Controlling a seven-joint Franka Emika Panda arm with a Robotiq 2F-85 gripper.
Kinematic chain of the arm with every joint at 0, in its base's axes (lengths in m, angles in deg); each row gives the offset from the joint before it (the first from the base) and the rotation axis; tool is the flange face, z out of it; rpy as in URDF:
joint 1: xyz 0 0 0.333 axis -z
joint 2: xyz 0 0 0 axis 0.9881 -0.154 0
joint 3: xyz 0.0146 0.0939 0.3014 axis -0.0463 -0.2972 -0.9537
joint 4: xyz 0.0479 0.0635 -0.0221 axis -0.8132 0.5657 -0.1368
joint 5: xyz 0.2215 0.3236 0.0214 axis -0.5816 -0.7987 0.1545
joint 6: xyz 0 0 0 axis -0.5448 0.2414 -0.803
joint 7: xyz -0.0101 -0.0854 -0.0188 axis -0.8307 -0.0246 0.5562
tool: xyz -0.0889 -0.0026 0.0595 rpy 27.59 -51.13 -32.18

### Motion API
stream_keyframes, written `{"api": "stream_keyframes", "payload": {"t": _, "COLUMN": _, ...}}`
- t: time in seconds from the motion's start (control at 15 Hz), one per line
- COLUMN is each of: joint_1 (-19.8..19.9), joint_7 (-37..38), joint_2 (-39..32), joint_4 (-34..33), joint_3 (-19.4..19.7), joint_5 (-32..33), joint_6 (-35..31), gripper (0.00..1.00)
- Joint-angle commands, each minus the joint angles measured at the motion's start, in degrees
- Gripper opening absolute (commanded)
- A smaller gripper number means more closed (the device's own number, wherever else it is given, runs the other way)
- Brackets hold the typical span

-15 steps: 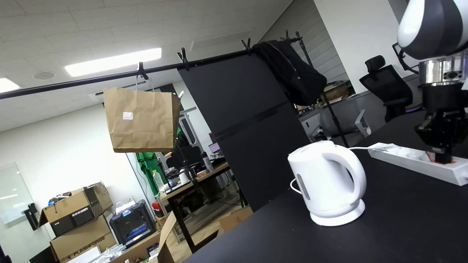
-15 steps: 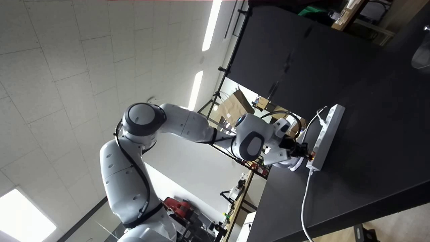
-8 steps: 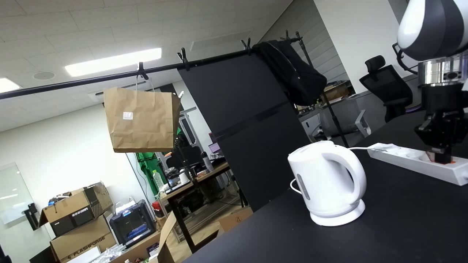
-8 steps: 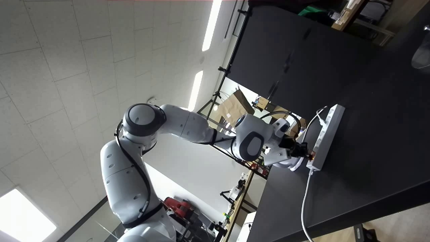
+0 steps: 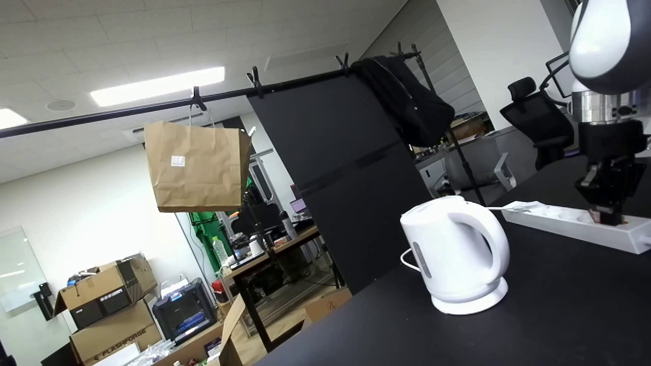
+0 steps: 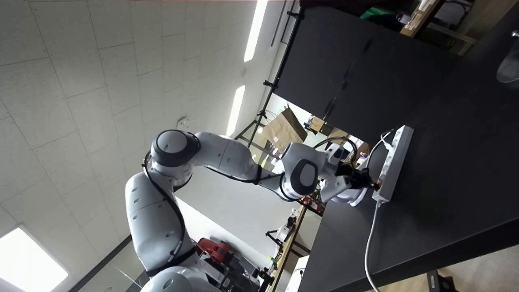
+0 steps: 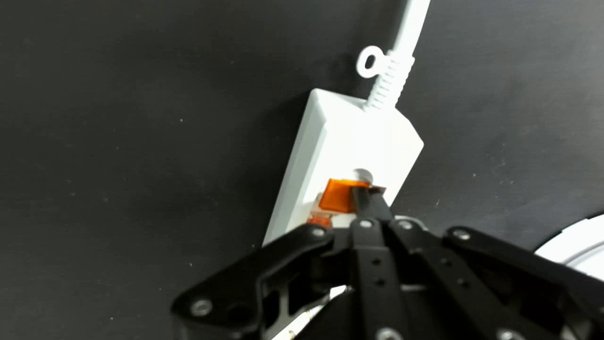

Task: Turn off the switch on the adapter

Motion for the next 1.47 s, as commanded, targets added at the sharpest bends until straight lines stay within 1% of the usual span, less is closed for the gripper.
{"api": "stream_keyframes", "payload": {"t": 0.0, "joint_1": -7.90, "joint_7": 5.53, "joint_2": -2.04, "joint_4": 0.59, "joint_3": 7.75, "joint_5": 5.20, "joint_6": -3.56, "gripper": 0.00}}
{"api": "stream_keyframes", "payload": {"t": 0.2, "joint_1": -16.33, "joint_7": 8.09, "joint_2": -2.25, "joint_4": 2.12, "joint_3": 14.96, "joint_5": 7.60, "joint_6": -6.83, "gripper": 0.00}}
{"api": "stream_keyframes", "payload": {"t": 0.4, "joint_1": -26.32, "joint_7": 9.23, "joint_2": -3.67, "joint_4": 3.37, "joint_3": 22.95, "joint_5": 7.51, "joint_6": -10.44, "gripper": 0.00}}
{"api": "stream_keyframes", "payload": {"t": 0.53, "joint_1": -32.06, "joint_7": 9.31, "joint_2": -4.69, "joint_4": 4.11, "joint_3": 26.94, "joint_5": 6.09, "joint_6": -12.34, "gripper": 0.00}}
{"api": "stream_keyframes", "payload": {"t": 0.67, "joint_1": -35.97, "joint_7": 9.21, "joint_2": -5.24, "joint_4": 4.78, "joint_3": 29.33, "joint_5": 4.66, "joint_6": -13.73, "gripper": 0.00}}
{"api": "stream_keyframes", "payload": {"t": 0.8, "joint_1": -38.39, "joint_7": 9.20, "joint_2": -4.31, "joint_4": 5.52, "joint_3": 30.44, "joint_5": 3.07, "joint_6": -13.01, "gripper": 0.00}}
{"api": "stream_keyframes", "payload": {"t": 1.07, "joint_1": -40.20, "joint_7": 9.67, "joint_2": 0.54, "joint_4": 7.38, "joint_3": 30.05, "joint_5": 2.18, "joint_6": -9.53, "gripper": 0.00}}
{"api": "stream_keyframes", "payload": {"t": 1.13, "joint_1": -41.15, "joint_7": 9.94, "joint_2": 1.58, "joint_4": 7.85, "joint_3": 30.47, "joint_5": 2.12, "joint_6": -8.55, "gripper": 0.00}}
{"api": "stream_keyframes", "payload": {"t": 1.2, "joint_1": -42.14, "joint_7": 10.28, "joint_2": 2.30, "joint_4": 8.24, "joint_3": 31.03, "joint_5": 2.22, "joint_6": -7.63, "gripper": 0.00}}
{"api": "stream_keyframes", "payload": {"t": 1.4, "joint_1": -46.77, "joint_7": 12.04, "joint_2": 4.17, "joint_4": 9.88, "joint_3": 34.32, "joint_5": 2.63, "joint_6": -6.20, "gripper": 0.00}}
